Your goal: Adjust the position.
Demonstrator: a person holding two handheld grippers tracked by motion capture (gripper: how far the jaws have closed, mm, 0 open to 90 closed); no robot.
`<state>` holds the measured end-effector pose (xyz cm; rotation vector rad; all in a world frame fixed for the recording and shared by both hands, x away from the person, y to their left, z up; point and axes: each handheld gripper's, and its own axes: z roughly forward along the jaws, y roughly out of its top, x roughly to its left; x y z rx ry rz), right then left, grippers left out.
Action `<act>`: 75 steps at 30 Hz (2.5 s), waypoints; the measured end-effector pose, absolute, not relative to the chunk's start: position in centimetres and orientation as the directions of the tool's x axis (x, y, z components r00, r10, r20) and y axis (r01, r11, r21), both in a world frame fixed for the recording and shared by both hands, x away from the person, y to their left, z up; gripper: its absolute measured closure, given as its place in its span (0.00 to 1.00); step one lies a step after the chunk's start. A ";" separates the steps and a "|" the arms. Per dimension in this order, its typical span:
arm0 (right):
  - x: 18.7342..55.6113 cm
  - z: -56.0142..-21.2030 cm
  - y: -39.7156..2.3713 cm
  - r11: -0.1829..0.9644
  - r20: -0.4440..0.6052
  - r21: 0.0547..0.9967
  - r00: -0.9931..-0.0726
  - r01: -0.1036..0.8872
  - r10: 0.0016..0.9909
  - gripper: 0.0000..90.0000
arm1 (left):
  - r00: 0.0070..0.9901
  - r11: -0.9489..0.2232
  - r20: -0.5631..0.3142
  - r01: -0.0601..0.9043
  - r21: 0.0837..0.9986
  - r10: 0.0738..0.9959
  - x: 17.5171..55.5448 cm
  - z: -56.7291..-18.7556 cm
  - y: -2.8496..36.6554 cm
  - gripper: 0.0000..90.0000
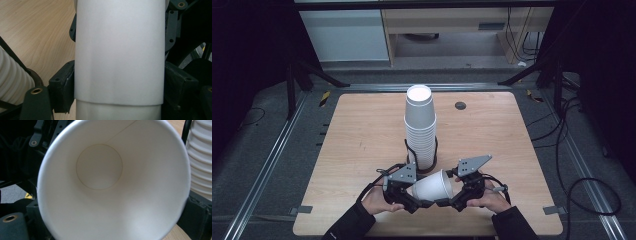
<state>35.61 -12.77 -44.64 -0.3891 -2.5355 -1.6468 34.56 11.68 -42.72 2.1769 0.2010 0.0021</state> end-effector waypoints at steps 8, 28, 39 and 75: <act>35.5 -44.6 -12.9 0.381 0.202 0.891 -0.967 0.247 0.154 0.10 | 0.987 -0.564 -0.081 0.145 0.813 0.137 34.6 -42.7 11.8 0.24; 35.4 -44.4 -13.1 0.378 0.203 0.893 -0.968 0.246 0.149 0.14 | 0.988 -0.563 -0.087 0.146 0.813 0.131 34.7 -42.7 11.7 0.23; 35.5 -44.0 -13.7 0.369 0.193 0.897 -0.966 0.244 0.170 0.13 | 0.984 -0.565 -0.076 0.155 0.811 0.160 34.6 -42.6 12.1 0.21; 37.9 -40.7 -19.4 0.331 0.122 0.882 -0.841 0.336 0.528 0.12 | 0.832 -0.452 -0.100 0.393 0.801 0.545 35.9 -42.9 19.4 0.20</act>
